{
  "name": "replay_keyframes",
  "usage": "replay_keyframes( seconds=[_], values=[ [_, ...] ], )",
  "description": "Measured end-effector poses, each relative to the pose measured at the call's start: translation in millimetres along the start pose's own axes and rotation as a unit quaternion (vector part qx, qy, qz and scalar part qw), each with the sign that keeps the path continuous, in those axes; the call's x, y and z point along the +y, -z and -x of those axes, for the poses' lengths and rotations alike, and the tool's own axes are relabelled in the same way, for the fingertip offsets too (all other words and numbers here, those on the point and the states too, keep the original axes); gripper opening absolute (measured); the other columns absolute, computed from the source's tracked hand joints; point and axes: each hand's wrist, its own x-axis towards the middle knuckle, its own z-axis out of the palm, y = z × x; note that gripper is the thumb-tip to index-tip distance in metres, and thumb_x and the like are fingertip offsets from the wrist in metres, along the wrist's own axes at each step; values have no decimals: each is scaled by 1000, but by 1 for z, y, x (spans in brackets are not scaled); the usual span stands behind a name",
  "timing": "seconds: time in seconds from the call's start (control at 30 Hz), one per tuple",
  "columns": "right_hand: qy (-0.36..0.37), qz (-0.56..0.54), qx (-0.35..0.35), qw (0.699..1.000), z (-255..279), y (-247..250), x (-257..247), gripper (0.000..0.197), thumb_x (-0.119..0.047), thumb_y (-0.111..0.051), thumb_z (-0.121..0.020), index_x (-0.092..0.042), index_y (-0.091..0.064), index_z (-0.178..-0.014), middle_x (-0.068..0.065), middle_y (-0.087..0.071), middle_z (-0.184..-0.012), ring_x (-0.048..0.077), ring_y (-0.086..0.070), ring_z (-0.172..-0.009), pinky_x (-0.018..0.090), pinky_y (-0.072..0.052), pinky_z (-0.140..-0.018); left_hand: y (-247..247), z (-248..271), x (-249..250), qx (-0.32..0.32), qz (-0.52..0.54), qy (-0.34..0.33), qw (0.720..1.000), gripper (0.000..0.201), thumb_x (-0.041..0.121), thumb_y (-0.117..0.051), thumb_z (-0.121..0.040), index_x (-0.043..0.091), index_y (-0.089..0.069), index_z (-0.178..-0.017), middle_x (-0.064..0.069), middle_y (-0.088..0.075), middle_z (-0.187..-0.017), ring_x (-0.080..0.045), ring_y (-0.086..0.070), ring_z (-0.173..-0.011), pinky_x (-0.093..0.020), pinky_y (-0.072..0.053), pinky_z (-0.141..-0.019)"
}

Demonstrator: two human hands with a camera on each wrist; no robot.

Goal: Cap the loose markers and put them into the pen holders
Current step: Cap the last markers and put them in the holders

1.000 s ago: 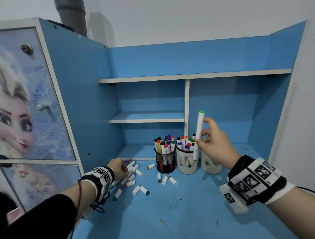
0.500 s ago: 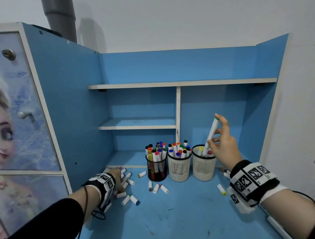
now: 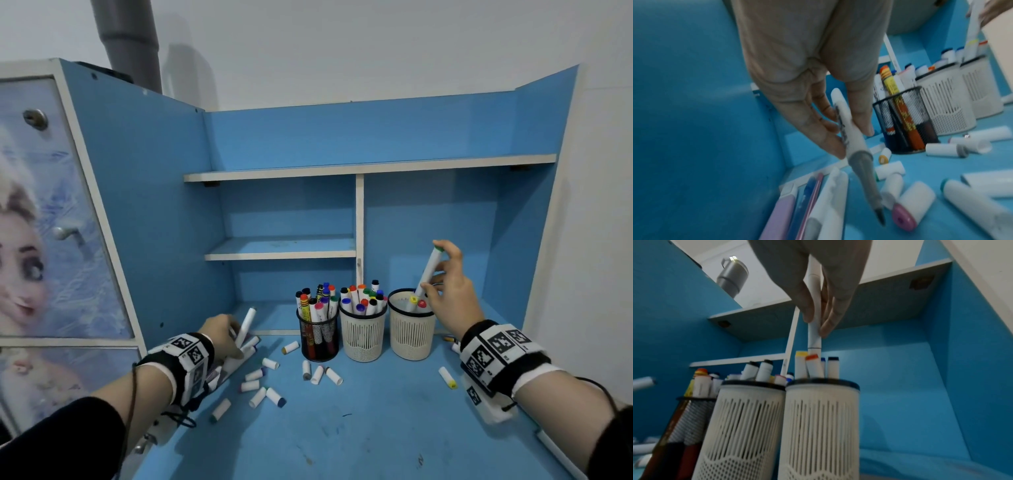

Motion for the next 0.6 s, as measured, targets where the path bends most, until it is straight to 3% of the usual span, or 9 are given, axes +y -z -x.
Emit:
replay_keyframes(
  seconds=[0.07, 0.17, 0.27, 0.4, 0.6],
  values=[
    [-17, 0, -1, 1000, 2, -2, 7, 66, 10, -57, -85, -28, -28, -130, 7, -54, -92, 19, -62, -71, 15, -48, -57, 8, 7, 1, 9, 41, -10, 999, 30, 19, -83, -68, 13, -59, -85, -3, -60, -83, -17, -57, -72, -24, -49, -60],
    [-31, 18, -6, 999, 5, -6, 15, 52, 8, -57, -85, -14, -36, -127, 5, -58, -85, 24, -62, -71, 32, -52, -67, 18, 21, 4, 42, 90, -28, 995, 27, 26, -82, -70, 14, -58, -71, -2, -58, -70, -18, -57, -63, -29, -51, -63],
    [-42, 55, -25, 997, 7, -11, 25, 38, 3, -57, -87, -12, -44, -120, 10, -63, -89, 29, -62, -80, 38, -51, -74, 29, 36, 8, 68, 119, -41, 990, 23, 19, -80, -72, 9, -60, -75, -5, -59, -68, -18, -58, -60, -30, -53, -59],
    [-53, 138, -50, 988, 7, -16, 38, 20, -11, -58, -90, -14, -59, -110, 13, -64, -100, 32, -59, -94, 42, -49, -84, 38, 53, 13, 81, 195, -70, 975, 24, 1, -72, -76, 8, -57, -93, -12, -63, -74, -21, -63, -60, -22, -52, -50],
    [-83, 184, -80, 976, 10, -17, 44, 18, -22, -55, -91, -19, -65, -106, 12, -62, -109, 33, -58, -99, 45, -48, -90, 44, 75, 25, 90, 293, -71, 949, 16, 12, -70, -83, -2, -64, -89, -13, -68, -76, -17, -65, -59, -25, -56, -60]
  ],
)
